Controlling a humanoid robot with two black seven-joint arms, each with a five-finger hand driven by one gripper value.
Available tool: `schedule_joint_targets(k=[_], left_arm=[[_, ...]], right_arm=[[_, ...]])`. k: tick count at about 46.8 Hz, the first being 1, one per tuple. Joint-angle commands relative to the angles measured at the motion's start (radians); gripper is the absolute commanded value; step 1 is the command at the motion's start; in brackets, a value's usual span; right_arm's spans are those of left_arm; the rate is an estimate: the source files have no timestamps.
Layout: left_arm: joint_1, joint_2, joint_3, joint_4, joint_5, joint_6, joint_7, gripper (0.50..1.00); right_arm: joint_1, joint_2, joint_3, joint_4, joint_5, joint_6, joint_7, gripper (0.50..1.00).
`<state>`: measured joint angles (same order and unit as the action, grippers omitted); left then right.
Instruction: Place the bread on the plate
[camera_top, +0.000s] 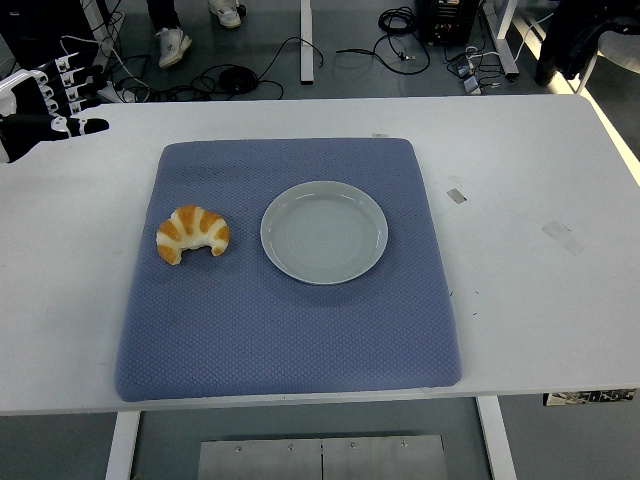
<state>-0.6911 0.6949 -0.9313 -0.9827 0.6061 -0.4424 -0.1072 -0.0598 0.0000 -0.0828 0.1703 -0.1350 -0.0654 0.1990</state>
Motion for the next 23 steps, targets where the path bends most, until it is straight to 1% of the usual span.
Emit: schedule_joint_targets(k=[1,5,10,12,19,23], left_arm=[[0.001,0.0,0.014,-0.016,0.059,-0.001,-0.003,0.998],[-0.002,-0.006,0.012,-0.045,0.188,0.01,-0.006,0.998],[-0.021,-0.023,0.011,-0.089,0.314,0.059,-0.008,0.998],[-0.025,-0.035,0.014,-0.1,0.328,0.074,-0.008,0.998],[-0.027,-0.058,0.034,-0.123,0.334,0.091,-0.008,0.998],[-0.034,-0.064,0.061,-0.123,0.343,0.123,-0.008,0.998]], right_arm=[[0.0,0.0,0.0,0.0,0.0,-0.001,0.0,1.0],[0.0,0.0,0.0,0.0,0.0,-0.001,0.0,1.0],[0.0,0.0,0.0,0.0,0.0,-0.001,-0.001,1.0],[0.0,0.0,0.0,0.0,0.0,-0.001,-0.001,1.0],[0.0,0.0,0.0,0.0,0.0,-0.001,-0.001,1.0],[0.0,0.0,0.0,0.0,0.0,-0.001,0.0,1.0]])
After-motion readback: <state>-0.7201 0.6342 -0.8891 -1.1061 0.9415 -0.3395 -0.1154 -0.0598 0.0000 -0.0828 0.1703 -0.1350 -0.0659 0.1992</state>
